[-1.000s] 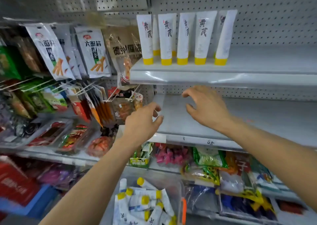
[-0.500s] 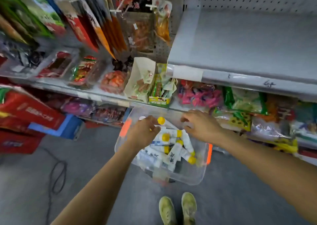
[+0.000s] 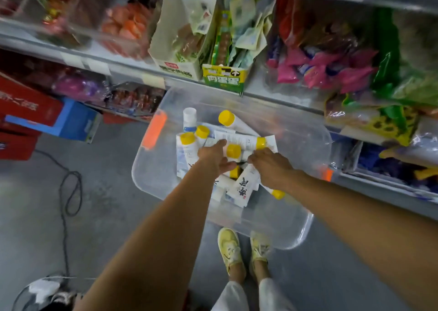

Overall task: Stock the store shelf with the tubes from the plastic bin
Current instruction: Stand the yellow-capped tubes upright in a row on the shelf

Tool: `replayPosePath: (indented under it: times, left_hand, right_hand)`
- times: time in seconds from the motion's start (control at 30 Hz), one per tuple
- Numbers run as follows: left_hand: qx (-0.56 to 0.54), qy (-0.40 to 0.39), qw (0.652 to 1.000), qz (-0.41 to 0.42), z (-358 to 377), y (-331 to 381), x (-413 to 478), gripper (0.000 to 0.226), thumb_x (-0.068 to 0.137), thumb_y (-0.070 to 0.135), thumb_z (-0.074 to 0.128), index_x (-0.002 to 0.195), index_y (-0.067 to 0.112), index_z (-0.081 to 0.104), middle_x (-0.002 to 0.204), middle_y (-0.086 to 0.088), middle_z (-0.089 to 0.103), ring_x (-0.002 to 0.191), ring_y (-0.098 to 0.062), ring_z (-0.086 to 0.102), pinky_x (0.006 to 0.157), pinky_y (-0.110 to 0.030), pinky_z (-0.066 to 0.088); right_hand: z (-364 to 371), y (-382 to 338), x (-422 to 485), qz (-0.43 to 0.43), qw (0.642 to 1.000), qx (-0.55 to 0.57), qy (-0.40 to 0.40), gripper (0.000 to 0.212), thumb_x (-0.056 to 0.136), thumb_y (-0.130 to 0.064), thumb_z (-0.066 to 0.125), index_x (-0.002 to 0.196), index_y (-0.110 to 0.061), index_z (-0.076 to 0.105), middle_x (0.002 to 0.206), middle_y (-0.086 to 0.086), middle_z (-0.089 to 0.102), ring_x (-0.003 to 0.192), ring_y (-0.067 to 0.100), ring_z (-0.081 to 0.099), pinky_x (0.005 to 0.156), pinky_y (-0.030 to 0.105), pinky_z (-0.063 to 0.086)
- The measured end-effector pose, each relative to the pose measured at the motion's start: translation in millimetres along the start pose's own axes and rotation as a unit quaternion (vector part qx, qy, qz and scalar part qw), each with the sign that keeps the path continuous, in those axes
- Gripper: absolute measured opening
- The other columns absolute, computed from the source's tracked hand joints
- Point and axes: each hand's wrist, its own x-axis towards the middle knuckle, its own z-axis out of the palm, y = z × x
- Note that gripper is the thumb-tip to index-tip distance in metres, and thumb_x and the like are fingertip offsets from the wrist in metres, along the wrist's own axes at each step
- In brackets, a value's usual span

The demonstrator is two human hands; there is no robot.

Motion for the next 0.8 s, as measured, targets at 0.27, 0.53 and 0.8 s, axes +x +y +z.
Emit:
replayPosePath:
  times: [0.27, 0.53, 0.8]
  left_hand:
    - [-0.008, 0.005, 1.000, -0.002, 18.0, -4.1, 34.2, 0.051, 0.087, 0.022, 0.065, 0.130, 0.003, 0.047, 0.110, -0.013, 0.058, 0.095, -0.033, 0.068, 0.052, -0.034, 0.059]
    - [-0.049, -0.024, 0.997, -0.045, -10.7, 4.0, -25.1, 0.025, 0.084, 0.035, 0.059, 0.094, 0.012, 0.055, 0.073, -0.008, 0.053, 0.052, -0.017, 0.046, 0.041, -0.022, 0.046]
    - [0.027, -0.013, 0.993, 0.116, -35.3, 15.5, -125.2, 0.015, 0.085, 0.023, 0.056, 0.089, 0.008, 0.056, 0.069, -0.010, 0.053, 0.045, -0.021, 0.043, 0.044, -0.025, 0.041]
  right_hand:
    - [33.7, -0.2, 29.5, -0.065, 0.977, -0.170, 0.113, 0.041, 0.028, -0.028, 0.090, 0.065, -0.027, 0.072, 0.071, 0.000, 0.063, 0.069, 0.022, 0.065, 0.052, 0.028, 0.046]
    - [-8.6, 7.7, -11.4, -0.026, 0.991, -0.124, 0.033, 0.063, 0.076, -0.033, 0.068, 0.131, -0.018, 0.042, 0.121, 0.003, 0.059, 0.109, 0.027, 0.059, 0.085, 0.033, 0.042]
    - [-59.5, -1.6, -76.4, 0.129, 0.979, 0.125, 0.099, 0.070, 0.072, -0.050, 0.068, 0.125, -0.014, 0.038, 0.115, 0.003, 0.063, 0.106, 0.028, 0.061, 0.076, 0.034, 0.045]
